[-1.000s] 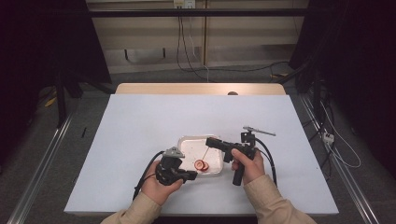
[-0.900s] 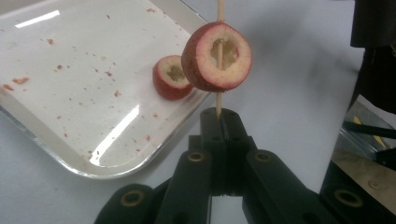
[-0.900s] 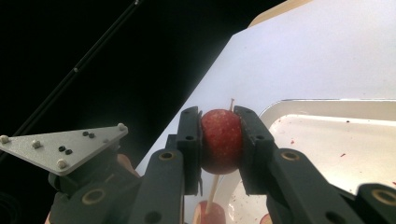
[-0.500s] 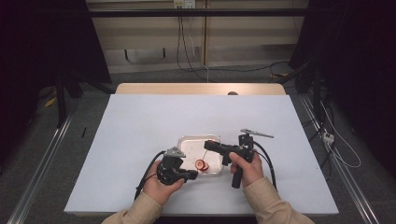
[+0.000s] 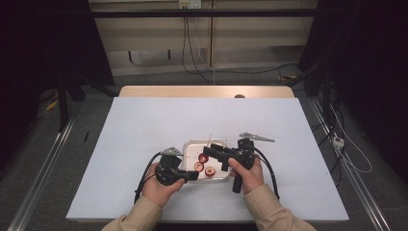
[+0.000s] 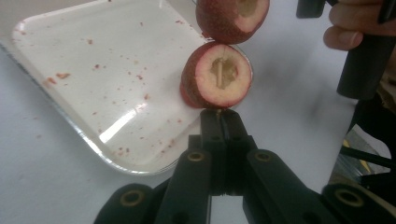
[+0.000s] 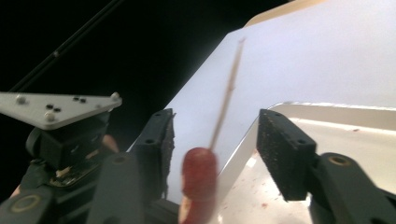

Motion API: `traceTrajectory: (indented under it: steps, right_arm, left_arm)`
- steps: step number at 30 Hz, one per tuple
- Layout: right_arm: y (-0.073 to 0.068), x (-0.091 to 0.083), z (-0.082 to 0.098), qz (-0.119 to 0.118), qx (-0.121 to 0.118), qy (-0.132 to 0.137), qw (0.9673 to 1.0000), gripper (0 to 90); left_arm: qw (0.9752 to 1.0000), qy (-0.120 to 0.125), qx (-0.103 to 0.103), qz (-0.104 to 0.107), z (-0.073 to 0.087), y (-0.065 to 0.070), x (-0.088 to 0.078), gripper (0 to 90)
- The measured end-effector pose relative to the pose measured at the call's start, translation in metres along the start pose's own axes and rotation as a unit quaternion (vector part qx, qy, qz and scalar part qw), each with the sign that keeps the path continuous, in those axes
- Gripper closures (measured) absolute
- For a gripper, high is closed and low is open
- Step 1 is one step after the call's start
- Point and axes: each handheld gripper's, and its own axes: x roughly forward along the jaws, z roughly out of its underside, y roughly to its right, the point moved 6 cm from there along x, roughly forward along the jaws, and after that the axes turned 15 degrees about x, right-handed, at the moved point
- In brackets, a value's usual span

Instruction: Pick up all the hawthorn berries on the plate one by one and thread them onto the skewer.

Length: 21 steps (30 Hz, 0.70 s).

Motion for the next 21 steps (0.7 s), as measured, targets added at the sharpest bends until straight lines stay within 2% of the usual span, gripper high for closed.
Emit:
traceTrajectory:
  steps: [2,5,6,7,9,13,16,18,21]
  right_arm:
    - [0.002,-0.001,0.0,0.004,0.005,-0.005,1.0,40.3]
    - [0.006,-0.004,0.0,0.013,-0.003,-0.006,0.9999,36.0]
    - [0.008,-0.005,0.0,0.017,-0.002,-0.006,0.9998,34.7]
    - [0.011,-0.006,0.0,0.023,-0.007,-0.005,0.9997,33.3]
    - [0.016,-0.008,0.001,0.035,-0.009,-0.011,0.9993,30.7]
    - [0.027,-0.009,0.009,0.067,-0.033,-0.03,0.9968,28.2]
    - [0.032,-0.007,0.016,0.087,-0.051,-0.046,0.9938,30.8]
    - [0.035,-0.005,0.021,0.103,-0.068,-0.059,0.9906,33.9]
    - [0.039,-0.005,0.025,0.113,-0.079,-0.069,0.9881,41.8]
  left_arm:
    - [1.0,-0.001,0.002,-0.005,0.001,-0.002,-0.002,90.0]
    - [0.9998,-0.009,0.006,-0.016,0.003,-0.003,-0.003,90.0]
    - [0.9999,-0.004,0.005,-0.015,0.003,-0.004,-0.004,90.0]
    - [0.9998,-0.007,0.005,-0.017,0.004,-0.005,-0.005,90.0]
    - [0.9998,0.0,0.005,-0.018,0.004,-0.007,-0.007,90.0]
    - [0.9998,0.001,0.001,-0.019,0.006,-0.009,-0.009,90.0]
    - [0.9998,0.003,0.005,-0.017,0.006,-0.009,-0.011,90.0]
    - [0.9998,0.005,0.001,-0.018,0.006,-0.01,-0.013,90.0]
    - [0.9998,0.01,-0.004,-0.02,0.007,-0.012,-0.015,90.0]
